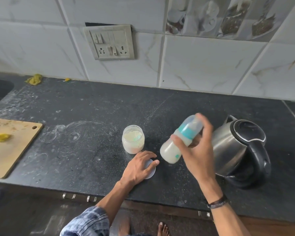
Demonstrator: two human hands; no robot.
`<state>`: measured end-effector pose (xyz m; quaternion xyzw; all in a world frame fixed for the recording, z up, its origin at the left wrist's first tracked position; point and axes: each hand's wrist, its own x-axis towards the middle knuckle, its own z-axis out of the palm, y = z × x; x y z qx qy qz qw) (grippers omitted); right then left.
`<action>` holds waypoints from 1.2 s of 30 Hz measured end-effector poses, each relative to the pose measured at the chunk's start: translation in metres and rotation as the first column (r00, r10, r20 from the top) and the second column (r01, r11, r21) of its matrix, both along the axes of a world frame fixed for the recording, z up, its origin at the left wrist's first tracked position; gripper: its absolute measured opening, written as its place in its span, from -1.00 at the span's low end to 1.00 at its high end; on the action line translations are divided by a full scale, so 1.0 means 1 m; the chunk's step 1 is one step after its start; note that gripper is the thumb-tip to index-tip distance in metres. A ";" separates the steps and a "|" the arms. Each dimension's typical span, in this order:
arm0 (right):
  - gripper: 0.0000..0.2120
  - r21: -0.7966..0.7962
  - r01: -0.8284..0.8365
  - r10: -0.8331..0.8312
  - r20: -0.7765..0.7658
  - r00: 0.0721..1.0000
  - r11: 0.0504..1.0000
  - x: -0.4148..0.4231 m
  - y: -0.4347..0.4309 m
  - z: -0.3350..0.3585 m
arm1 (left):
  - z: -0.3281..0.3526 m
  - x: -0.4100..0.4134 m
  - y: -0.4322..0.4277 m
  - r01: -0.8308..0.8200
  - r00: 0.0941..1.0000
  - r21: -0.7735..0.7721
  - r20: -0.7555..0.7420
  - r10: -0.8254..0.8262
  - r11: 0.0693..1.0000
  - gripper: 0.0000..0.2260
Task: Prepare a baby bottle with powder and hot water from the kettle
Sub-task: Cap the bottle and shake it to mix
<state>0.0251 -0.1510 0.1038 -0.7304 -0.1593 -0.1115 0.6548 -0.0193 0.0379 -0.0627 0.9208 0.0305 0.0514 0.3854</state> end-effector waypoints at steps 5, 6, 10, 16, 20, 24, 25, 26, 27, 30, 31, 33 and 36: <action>-0.23 0.220 0.055 -0.090 0.155 0.984 0.974 -0.013 0.004 -0.002 | 0.002 0.002 0.000 0.001 1.000 0.012 -0.011 -0.001 1.000 -0.53; -0.22 0.217 0.055 -0.092 0.165 0.982 0.975 -0.011 0.005 -0.005 | 0.002 0.002 0.000 -0.005 1.000 0.011 -0.011 0.006 1.000 -0.51; -0.21 -0.045 -0.023 0.022 -0.040 0.999 0.999 -0.008 0.004 -0.008 | 0.000 0.000 -0.001 0.014 1.000 0.004 0.011 -0.014 1.000 -0.34; -0.23 0.213 0.044 -0.095 0.238 0.967 0.976 -0.012 0.013 -0.001 | 0.000 0.002 0.000 0.007 1.000 0.016 -0.010 -0.007 1.000 -0.49; -0.25 0.109 -0.079 0.079 0.003 0.997 0.991 -0.014 0.014 -0.003 | 0.000 0.000 0.001 0.034 0.999 -0.010 0.003 -0.034 0.999 -0.37; -0.26 0.306 0.100 -0.190 0.280 0.941 0.947 -0.003 0.002 0.008 | 0.001 0.001 0.000 0.000 1.000 0.007 0.002 0.000 1.000 -0.50; -0.25 0.301 0.115 -0.205 0.285 0.936 0.947 0.002 0.000 0.006 | 0.000 0.002 0.000 -0.001 1.000 0.009 0.007 0.001 1.000 -0.51; -0.25 0.249 0.084 -0.150 0.261 0.954 0.965 0.005 0.000 0.007 | -0.001 0.002 0.000 0.001 1.000 0.010 0.012 -0.001 1.000 -0.51; -0.25 0.160 0.006 -0.038 0.196 0.980 0.987 0.005 0.001 0.009 | -0.002 0.001 0.000 0.003 1.000 0.012 0.015 -0.003 1.000 -0.52; -0.22 0.148 -0.064 0.054 0.070 0.996 0.987 0.002 -0.001 0.009 | -0.003 0.001 0.001 0.012 1.000 0.011 0.016 -0.012 1.000 -0.53; -0.22 0.232 0.001 -0.024 0.095 0.995 0.973 0.003 -0.005 0.010 | -0.003 0.001 0.000 0.007 1.000 0.015 0.016 -0.007 1.000 -0.53; -0.17 0.338 0.137 -0.187 0.121 0.975 0.931 0.006 -0.008 0.011 | -0.001 0.002 -0.001 -0.008 1.000 0.017 0.017 0.008 1.000 -0.53; -0.20 0.186 0.012 -0.030 0.092 0.995 0.983 0.006 -0.004 0.011 | -0.001 0.000 0.000 -0.001 1.000 0.016 0.016 0.001 1.000 -0.53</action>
